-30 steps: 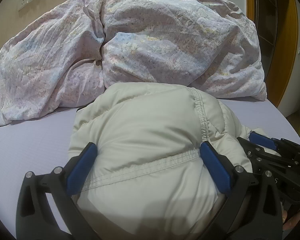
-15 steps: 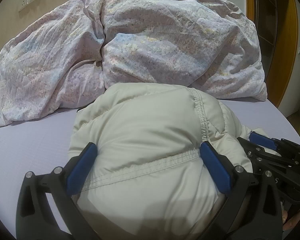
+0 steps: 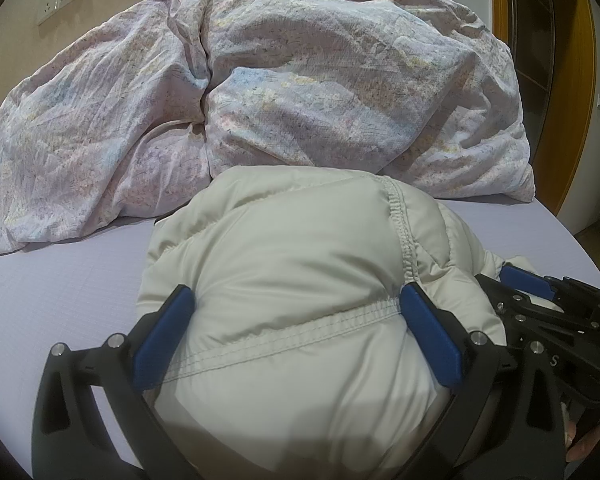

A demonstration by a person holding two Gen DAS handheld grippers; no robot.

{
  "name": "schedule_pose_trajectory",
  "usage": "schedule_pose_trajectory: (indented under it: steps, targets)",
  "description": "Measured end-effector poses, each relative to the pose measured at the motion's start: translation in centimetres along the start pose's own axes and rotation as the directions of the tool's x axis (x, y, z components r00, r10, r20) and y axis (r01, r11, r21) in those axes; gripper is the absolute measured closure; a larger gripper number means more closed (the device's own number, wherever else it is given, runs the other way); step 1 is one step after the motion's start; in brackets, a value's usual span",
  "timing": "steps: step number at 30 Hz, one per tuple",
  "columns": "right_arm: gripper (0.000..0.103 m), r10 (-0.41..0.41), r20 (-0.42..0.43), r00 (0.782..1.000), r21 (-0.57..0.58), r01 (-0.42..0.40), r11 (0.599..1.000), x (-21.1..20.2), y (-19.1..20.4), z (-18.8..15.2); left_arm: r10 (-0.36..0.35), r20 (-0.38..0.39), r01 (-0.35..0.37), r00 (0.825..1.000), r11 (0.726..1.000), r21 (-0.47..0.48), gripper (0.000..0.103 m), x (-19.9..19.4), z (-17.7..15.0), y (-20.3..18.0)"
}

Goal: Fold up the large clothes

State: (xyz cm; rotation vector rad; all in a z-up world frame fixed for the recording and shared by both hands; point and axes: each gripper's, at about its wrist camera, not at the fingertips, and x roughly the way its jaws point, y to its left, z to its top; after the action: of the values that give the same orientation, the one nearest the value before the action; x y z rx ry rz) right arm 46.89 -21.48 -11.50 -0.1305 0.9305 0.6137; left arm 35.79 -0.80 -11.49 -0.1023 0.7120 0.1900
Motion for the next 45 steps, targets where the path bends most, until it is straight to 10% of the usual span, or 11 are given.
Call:
schedule_pose_trajectory:
  steps: [19,26,45]
  targets:
    - [0.058,-0.064,-0.109,0.992,-0.052,0.059,0.997,0.1,0.7,2.2,0.011,-0.069,-0.009,0.998,1.000,0.028,0.002,-0.8,1.3,0.3]
    - [0.058,0.040,-0.042,0.998,0.035,-0.039,0.999,-4.7,1.2,2.2,-0.022,-0.054,0.021,0.998,1.000,-0.021,0.002,-5.7,0.9,3.3]
    - [0.056,0.028,-0.079,0.996,0.048,-0.024,0.999,0.6,1.6,0.4,-0.056,-0.172,0.041,0.983,0.995,-0.087,0.002,-0.7,-0.3,4.8]
